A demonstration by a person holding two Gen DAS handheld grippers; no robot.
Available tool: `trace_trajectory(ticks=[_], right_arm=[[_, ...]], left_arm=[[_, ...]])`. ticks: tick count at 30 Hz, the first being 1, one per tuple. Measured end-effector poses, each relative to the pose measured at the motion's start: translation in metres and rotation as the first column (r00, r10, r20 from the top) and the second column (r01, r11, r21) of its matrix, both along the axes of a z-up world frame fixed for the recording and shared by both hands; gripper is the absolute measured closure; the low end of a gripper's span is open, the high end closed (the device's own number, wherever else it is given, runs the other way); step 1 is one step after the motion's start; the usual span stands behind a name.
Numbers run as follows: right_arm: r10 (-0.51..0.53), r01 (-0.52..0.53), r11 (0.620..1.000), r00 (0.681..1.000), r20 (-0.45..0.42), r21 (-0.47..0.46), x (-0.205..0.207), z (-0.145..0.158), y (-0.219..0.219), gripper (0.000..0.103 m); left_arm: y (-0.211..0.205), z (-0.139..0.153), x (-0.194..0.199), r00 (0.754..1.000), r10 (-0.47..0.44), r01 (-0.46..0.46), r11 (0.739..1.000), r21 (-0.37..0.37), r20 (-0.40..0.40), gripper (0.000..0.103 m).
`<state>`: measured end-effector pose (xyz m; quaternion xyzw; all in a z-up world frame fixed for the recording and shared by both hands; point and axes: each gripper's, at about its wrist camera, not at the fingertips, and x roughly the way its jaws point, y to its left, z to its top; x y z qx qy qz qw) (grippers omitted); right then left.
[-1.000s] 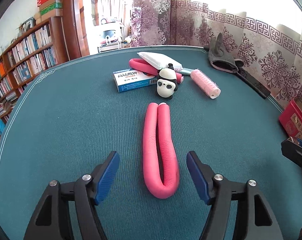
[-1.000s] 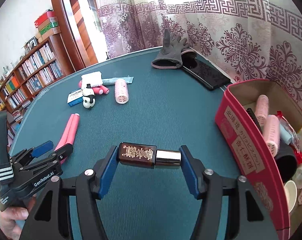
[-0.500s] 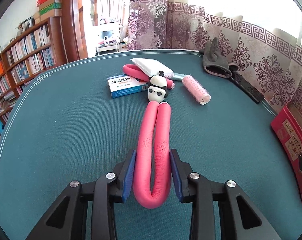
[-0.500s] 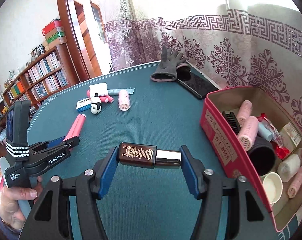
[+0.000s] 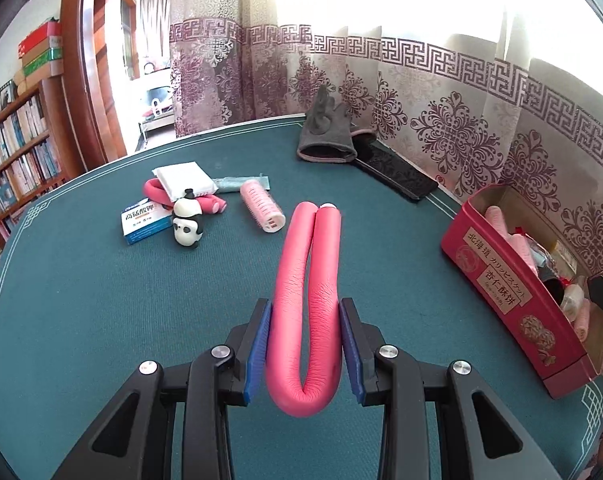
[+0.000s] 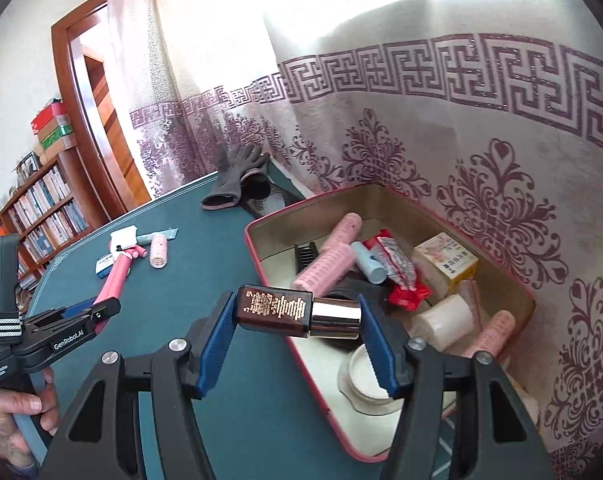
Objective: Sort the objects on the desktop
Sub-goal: 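Carry the foam curler into the tin box and open the left tool while the right tool carries the bottle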
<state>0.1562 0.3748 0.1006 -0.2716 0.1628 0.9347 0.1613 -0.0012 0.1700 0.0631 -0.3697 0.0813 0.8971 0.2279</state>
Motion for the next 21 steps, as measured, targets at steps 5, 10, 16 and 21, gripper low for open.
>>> trace_trajectory(ticks=[5, 10, 16, 21], right_arm=[[-0.064, 0.065, 0.998, 0.998, 0.021, -0.022, 0.017, -0.008, 0.031, 0.038], [-0.068, 0.069, 0.997, 0.997, 0.034, -0.028, 0.025, -0.016, 0.042, 0.038], [-0.069, 0.070, 0.996, 0.997, 0.024, -0.047, 0.028, -0.020, 0.049, 0.038], [-0.064, 0.065, 0.996, 0.998, 0.019, -0.060, 0.027, -0.022, 0.052, 0.038]], left_arm=[[0.037, 0.007, 0.011, 0.997, -0.078, 0.078, 0.997, -0.009, -0.002, 0.068], [0.071, 0.014, 0.022, 0.988, -0.155, 0.155, 0.988, -0.004, 0.001, 0.068], [0.115, 0.025, 0.031, 0.969, -0.246, 0.247, 0.969, 0.006, -0.003, 0.068], [0.151, 0.032, 0.037, 0.950, -0.312, 0.313, 0.950, 0.001, -0.017, 0.068]])
